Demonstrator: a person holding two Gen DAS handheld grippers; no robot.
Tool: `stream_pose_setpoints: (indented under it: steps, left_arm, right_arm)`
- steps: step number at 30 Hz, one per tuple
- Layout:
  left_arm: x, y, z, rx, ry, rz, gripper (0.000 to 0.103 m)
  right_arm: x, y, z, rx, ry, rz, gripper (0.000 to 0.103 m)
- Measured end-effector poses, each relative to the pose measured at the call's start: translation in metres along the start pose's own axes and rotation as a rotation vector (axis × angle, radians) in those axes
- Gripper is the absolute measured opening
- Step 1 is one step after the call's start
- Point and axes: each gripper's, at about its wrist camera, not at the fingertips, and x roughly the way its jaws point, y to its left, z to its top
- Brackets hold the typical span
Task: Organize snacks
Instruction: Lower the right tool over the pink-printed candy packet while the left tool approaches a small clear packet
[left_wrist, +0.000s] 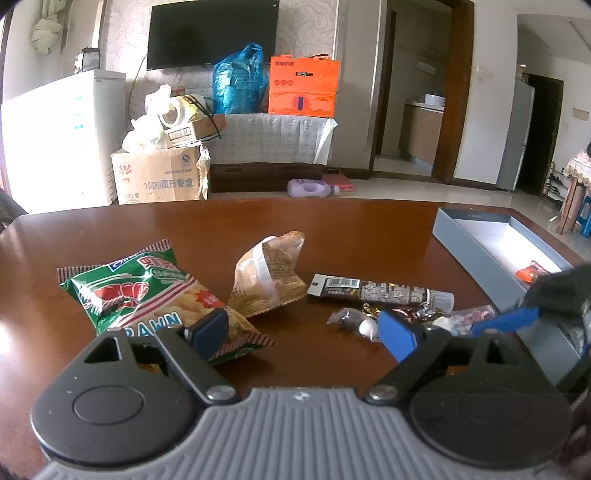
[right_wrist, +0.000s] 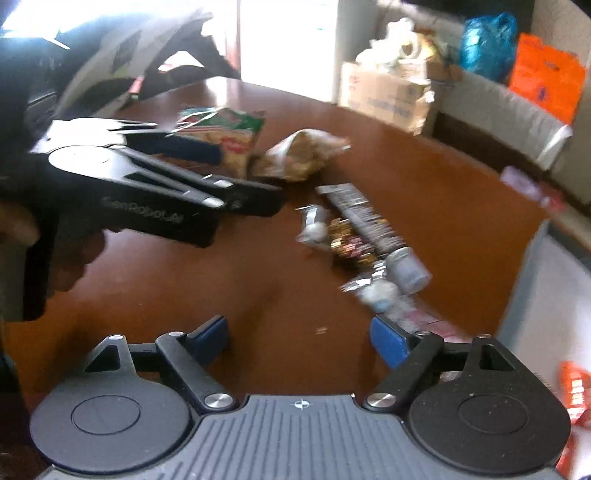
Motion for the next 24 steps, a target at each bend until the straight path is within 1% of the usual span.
stream_pose_setpoints:
  steps: [2, 4, 6, 7, 9, 10, 11, 13, 15, 16, 19, 21, 24]
  left_arm:
    - [0.000, 0.002, 0.000, -0.007, -0.002, -0.003, 0.089]
    - [0.000, 0.003, 0.001, -0.010, -0.005, -0.005, 0.089]
    - [0.001, 0.003, 0.001, -0.017, -0.004, -0.009, 0.089]
    - [0.002, 0.003, 0.001, -0.017, -0.002, -0.012, 0.089]
    - [0.002, 0.003, 0.001, -0.010, -0.004, -0.016, 0.089]
    - [0.002, 0.002, 0.001, -0.008, -0.005, -0.019, 0.089]
    - [0.003, 0.003, 0.002, -0.008, -0.003, -0.022, 0.089]
    - [0.004, 0.003, 0.001, -0.006, 0.001, -0.022, 0.089]
    - [0.007, 0.003, 0.000, -0.006, 0.008, -0.020, 0.089]
    - [0.008, 0.002, -0.001, -0.006, 0.011, -0.020, 0.089]
    - [0.012, -0.001, -0.002, -0.008, 0.015, -0.025, 0.089]
    - [0.015, -0.005, -0.003, 0.003, 0.017, -0.043, 0.089]
    - [0.021, -0.011, -0.001, 0.018, 0.018, -0.066, 0.089]
  right_arm:
    - [-0.004, -0.006, 0.009, -0.011, 0.015, -0.045, 0.083]
    - [0.000, -0.014, 0.015, -0.015, 0.040, -0.033, 0.083]
    - [0.010, -0.023, 0.018, -0.010, 0.074, -0.035, 0.087]
    - [0.015, -0.028, 0.019, 0.000, 0.093, -0.031, 0.093]
    - [0.027, -0.038, 0.019, 0.040, 0.138, 0.012, 0.098]
    - [0.029, -0.043, 0.018, 0.076, 0.142, 0.049, 0.100]
    - [0.029, -0.045, 0.017, 0.091, 0.141, 0.067, 0.100]
    - [0.025, -0.040, 0.013, 0.070, 0.134, 0.075, 0.097]
    - [0.017, -0.030, 0.007, 0.049, 0.111, 0.085, 0.091]
    - [0.013, -0.026, 0.003, 0.056, 0.098, 0.084, 0.087]
    - [0.002, -0.010, -0.007, 0.072, 0.067, 0.068, 0.083]
    - [-0.004, 0.001, -0.013, 0.087, 0.048, 0.051, 0.082]
    - [-0.010, 0.014, -0.019, 0.125, 0.010, -0.001, 0.075]
